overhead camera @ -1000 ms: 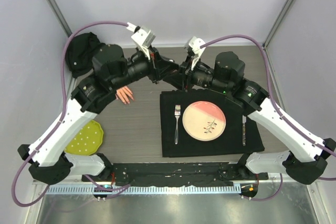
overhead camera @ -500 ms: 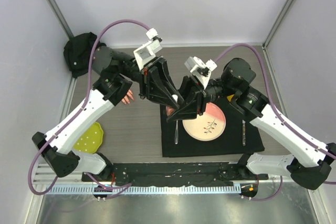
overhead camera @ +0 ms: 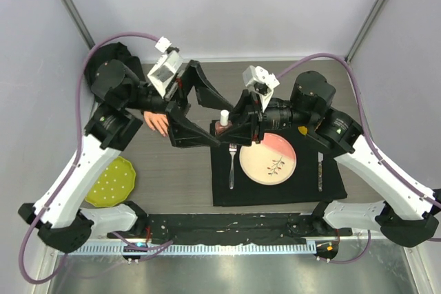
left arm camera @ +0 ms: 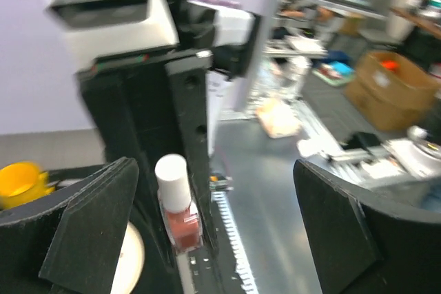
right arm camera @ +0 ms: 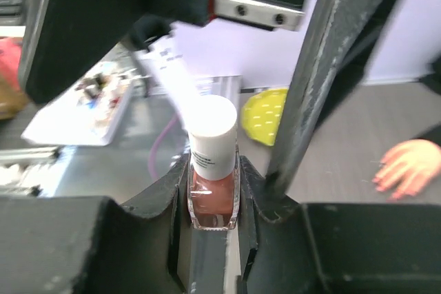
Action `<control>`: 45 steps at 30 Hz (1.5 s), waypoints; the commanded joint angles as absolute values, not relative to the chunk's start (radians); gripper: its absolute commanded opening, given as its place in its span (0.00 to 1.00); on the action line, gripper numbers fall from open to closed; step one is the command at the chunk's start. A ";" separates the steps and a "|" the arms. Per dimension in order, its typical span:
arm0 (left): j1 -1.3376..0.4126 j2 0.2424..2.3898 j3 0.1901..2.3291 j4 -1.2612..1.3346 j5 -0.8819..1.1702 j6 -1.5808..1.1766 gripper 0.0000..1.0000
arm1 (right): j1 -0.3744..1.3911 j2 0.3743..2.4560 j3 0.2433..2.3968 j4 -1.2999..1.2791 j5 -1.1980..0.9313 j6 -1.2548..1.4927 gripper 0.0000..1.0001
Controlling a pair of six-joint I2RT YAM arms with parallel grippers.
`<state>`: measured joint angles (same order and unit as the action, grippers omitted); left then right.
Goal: Paint the nails
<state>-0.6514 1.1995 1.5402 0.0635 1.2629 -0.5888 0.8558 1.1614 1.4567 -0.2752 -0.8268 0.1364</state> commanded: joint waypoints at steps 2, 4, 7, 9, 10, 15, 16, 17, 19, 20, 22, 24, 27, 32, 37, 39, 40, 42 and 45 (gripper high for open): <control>-0.643 1.091 1.592 -0.397 0.701 -0.278 1.00 | 0.867 1.163 1.554 -0.337 -0.527 0.051 0.01; -0.643 1.066 1.574 -0.391 0.562 -0.302 0.98 | 0.867 1.161 1.552 -0.341 -0.467 0.045 0.01; -0.644 1.045 1.542 -0.355 0.448 -0.359 0.86 | 0.868 1.160 1.542 -0.328 -0.352 0.037 0.01; -0.646 1.042 1.528 -0.333 0.430 -0.391 0.82 | 0.867 1.161 1.536 -0.321 -0.295 0.035 0.01; -0.653 1.040 1.525 -0.319 0.402 -0.400 0.75 | 0.867 1.163 1.536 -0.318 -0.281 0.032 0.01; -0.695 1.028 1.477 -0.269 0.249 -0.399 0.60 | 0.870 1.173 1.536 -0.313 -0.245 0.034 0.01; -0.718 1.029 1.473 -0.250 0.223 -0.390 0.58 | 0.870 1.175 1.536 -0.311 -0.235 0.034 0.02; -0.735 1.032 1.471 -0.245 0.192 -0.382 0.58 | 0.870 1.181 1.534 -0.314 -0.230 0.035 0.01; -0.797 1.037 1.473 -0.242 0.123 -0.335 0.57 | 0.871 1.184 1.536 -0.316 -0.224 0.034 0.01; -0.817 1.045 1.476 -0.241 0.067 -0.321 0.57 | 0.871 1.189 1.536 -0.318 -0.219 0.034 0.01; -0.862 1.055 1.479 -0.230 0.038 -0.287 0.57 | 0.873 1.195 1.536 -0.319 -0.213 0.034 0.01; -0.882 1.074 1.489 -0.229 0.012 -0.276 0.59 | 0.874 1.203 1.539 -0.319 -0.207 0.034 0.01; -0.922 1.107 1.508 -0.233 -0.064 -0.245 0.58 | 0.877 1.207 1.543 -0.318 -0.204 0.032 0.01; -0.951 1.146 1.535 -0.245 -0.133 -0.229 0.52 | 0.881 1.204 1.542 -0.318 -0.202 0.032 0.01; -0.953 1.180 1.560 -0.265 -0.127 -0.235 0.35 | 0.887 1.198 1.537 -0.316 -0.209 0.032 0.01; -0.953 1.186 1.566 -0.273 -0.098 -0.241 0.14 | 0.887 1.200 1.536 -0.316 -0.218 0.031 0.02; -0.953 1.192 1.575 -0.278 -0.075 -0.244 0.06 | 0.888 1.195 1.532 -0.316 -0.227 0.028 0.01; -0.951 1.207 1.597 -0.328 0.025 -0.238 0.00 | 0.888 1.184 1.523 -0.304 -0.256 0.025 0.01; -0.936 1.308 1.738 -0.519 0.384 -0.195 0.00 | 0.888 1.154 1.500 -0.273 -0.379 0.025 0.01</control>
